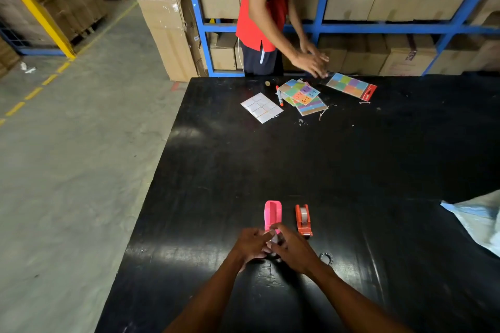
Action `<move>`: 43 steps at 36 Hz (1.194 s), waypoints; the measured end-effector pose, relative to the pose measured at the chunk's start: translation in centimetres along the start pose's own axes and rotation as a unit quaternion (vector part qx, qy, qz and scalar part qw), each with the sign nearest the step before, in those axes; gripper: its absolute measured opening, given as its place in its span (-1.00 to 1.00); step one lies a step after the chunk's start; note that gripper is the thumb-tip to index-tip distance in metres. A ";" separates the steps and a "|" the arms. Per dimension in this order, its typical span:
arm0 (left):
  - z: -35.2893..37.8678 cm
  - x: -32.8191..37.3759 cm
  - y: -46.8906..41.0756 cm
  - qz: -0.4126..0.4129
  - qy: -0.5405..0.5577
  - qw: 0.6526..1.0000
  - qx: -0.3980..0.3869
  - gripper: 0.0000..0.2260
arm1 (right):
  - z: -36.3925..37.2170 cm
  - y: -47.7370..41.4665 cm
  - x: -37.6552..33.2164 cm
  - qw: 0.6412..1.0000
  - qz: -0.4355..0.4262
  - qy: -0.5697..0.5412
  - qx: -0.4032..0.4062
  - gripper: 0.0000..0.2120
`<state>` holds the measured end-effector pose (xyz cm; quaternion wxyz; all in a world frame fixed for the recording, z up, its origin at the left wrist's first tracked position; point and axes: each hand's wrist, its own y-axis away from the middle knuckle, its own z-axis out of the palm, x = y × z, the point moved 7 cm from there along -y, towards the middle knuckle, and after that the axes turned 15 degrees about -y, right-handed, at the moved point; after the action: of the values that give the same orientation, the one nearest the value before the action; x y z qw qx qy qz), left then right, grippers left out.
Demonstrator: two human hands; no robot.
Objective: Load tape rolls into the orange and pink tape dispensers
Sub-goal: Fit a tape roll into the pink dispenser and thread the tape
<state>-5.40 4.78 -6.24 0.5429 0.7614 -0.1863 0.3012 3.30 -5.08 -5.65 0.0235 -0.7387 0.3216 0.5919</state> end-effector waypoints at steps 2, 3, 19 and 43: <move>0.1 0.1 0.0 0.001 -0.002 1.000 -0.001 -0.75 | -0.2 -0.1 0.1 1.000 0.002 -0.010 0.001 -0.72; 0.1 0.1 0.1 0.002 0.000 1.000 -0.001 -0.76 | -0.2 -0.1 0.1 1.000 0.002 -0.015 0.000 -0.74; 0.0 0.2 0.3 -0.010 -0.023 1.000 -0.019 -0.79 | -0.3 0.5 -0.5 0.999 -0.005 -0.035 0.002 -0.74; 0.2 -0.1 1.4 -0.015 -0.032 0.999 -0.024 -0.85 | 0.2 1.3 0.3 1.000 0.023 -0.019 0.003 -0.65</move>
<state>-6.24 4.08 -5.40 0.5594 0.7601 -0.1989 0.2643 2.54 -6.15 -5.49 0.0182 -0.7194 0.3399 0.6055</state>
